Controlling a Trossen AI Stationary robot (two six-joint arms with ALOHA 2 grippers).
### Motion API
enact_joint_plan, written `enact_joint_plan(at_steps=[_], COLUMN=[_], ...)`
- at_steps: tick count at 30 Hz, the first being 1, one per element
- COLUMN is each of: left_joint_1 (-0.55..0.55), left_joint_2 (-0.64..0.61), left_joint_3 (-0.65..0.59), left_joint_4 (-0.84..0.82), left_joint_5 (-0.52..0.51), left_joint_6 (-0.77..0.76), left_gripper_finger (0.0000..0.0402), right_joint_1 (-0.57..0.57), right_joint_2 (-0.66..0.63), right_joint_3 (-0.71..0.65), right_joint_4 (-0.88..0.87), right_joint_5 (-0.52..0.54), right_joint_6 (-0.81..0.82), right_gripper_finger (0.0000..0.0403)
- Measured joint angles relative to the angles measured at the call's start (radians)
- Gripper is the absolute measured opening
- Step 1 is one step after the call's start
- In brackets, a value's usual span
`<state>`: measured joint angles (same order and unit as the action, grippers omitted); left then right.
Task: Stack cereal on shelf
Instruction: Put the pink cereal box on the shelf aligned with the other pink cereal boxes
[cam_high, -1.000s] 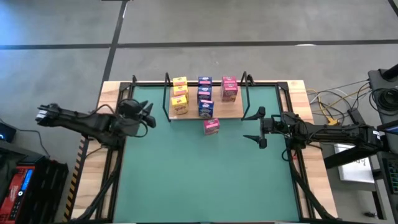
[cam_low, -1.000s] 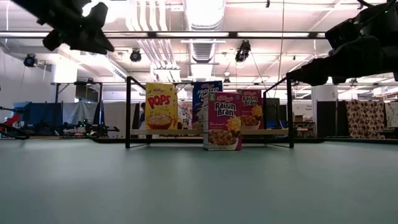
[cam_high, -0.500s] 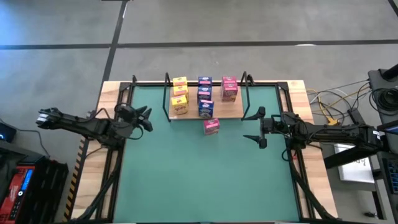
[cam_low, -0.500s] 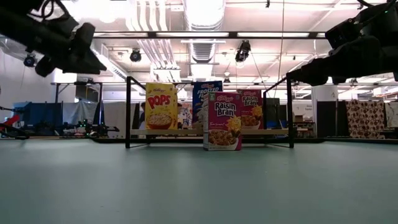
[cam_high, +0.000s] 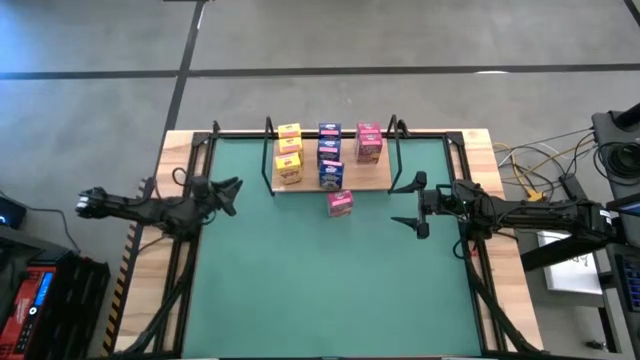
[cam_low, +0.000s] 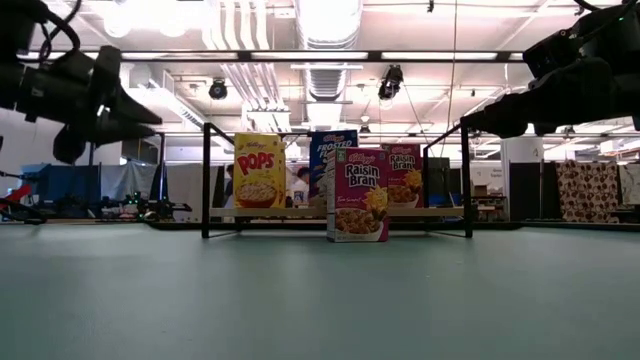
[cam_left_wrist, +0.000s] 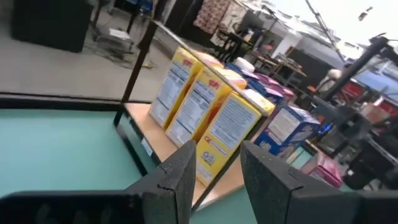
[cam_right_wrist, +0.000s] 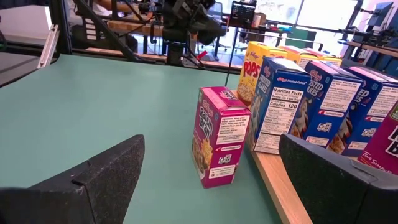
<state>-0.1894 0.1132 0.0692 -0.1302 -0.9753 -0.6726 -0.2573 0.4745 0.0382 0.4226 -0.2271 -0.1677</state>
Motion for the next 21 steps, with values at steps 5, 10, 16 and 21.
enact_joint_plan(at_steps=[5,10,16,21], left_joint_1=[0.000,0.000,0.000,0.000], left_joint_2=[-0.060,-0.115,-0.103,-0.099], left_joint_3=[-0.003,-0.005,-0.003,-0.003], left_joint_4=[0.024,0.024,0.023,0.024], left_joint_5=[0.051,0.051,0.051,0.051], left_joint_6=[0.104,0.105,0.106,0.106], left_gripper_finger=[0.0109,0.0109,0.0109,0.0109], right_joint_1=[0.000,0.000,0.000,0.000], right_joint_2=[0.000,0.000,0.000,0.000], right_joint_3=[0.000,0.000,0.000,0.000], right_joint_4=[0.000,0.000,-0.003,-0.006], right_joint_5=[0.000,0.000,0.001,0.000], right_joint_6=[0.000,0.000,0.000,0.000], right_gripper_finger=[0.0361,0.0361,0.0361,0.0361])
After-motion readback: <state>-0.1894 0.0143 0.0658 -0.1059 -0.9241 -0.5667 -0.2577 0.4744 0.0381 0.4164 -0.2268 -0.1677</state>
